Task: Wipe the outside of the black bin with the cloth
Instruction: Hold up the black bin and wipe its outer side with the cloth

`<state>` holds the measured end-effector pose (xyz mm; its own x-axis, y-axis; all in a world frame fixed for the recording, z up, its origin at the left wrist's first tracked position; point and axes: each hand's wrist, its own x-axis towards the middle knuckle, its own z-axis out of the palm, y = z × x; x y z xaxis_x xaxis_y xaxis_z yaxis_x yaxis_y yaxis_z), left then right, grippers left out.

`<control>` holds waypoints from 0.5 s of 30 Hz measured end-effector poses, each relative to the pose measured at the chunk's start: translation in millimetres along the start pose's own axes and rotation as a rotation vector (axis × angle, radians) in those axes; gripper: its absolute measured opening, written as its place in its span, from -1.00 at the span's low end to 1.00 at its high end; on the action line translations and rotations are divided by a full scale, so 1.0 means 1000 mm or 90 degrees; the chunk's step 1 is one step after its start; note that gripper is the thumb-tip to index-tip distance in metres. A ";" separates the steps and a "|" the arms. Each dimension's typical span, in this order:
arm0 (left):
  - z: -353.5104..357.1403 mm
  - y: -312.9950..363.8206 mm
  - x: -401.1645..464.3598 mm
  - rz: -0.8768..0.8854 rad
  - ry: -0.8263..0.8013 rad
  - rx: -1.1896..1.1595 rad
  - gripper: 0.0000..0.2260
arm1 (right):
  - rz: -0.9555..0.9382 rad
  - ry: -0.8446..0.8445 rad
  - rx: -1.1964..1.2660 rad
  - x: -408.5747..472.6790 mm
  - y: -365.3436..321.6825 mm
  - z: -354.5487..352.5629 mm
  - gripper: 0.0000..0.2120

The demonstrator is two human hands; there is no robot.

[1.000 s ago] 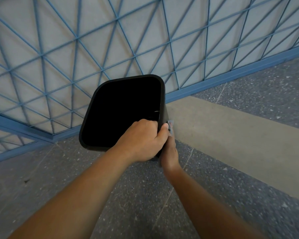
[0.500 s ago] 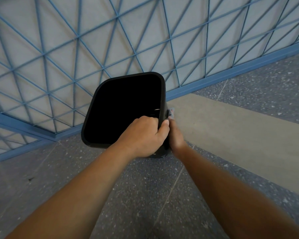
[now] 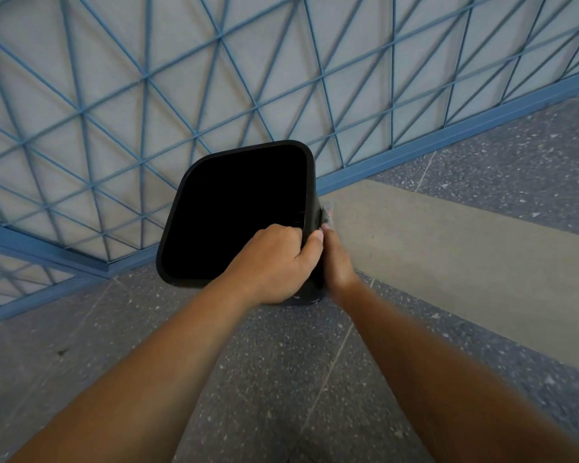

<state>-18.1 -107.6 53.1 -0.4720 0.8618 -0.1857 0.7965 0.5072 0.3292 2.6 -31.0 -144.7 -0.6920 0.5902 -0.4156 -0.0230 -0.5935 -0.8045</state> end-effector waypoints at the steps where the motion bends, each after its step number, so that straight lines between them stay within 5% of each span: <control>1: 0.000 0.000 0.000 0.000 -0.003 -0.001 -0.51 | 0.027 -0.007 0.036 0.001 0.004 -0.004 -0.21; 4: -0.002 -0.002 -0.003 -0.002 -0.010 -0.018 -0.51 | 0.097 -0.007 0.036 -0.011 0.017 -0.008 -0.07; 6: -0.003 -0.004 -0.004 -0.001 -0.010 -0.028 -0.51 | 0.082 0.020 -0.030 -0.030 0.022 -0.004 -0.17; 9: -0.003 -0.006 -0.005 0.002 -0.006 -0.036 -0.50 | -0.062 0.034 -0.070 -0.081 0.021 0.014 -0.49; 15: -0.001 -0.012 -0.002 -0.007 -0.038 -0.074 -0.46 | -0.309 0.033 -0.083 -0.111 -0.023 0.056 -0.56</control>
<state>-26.7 -115.4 50.8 -0.4545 0.8567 -0.2439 0.7404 0.5155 0.4312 39.8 -113.8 -56.5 -0.5868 0.8098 0.0008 -0.2405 -0.1734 -0.9550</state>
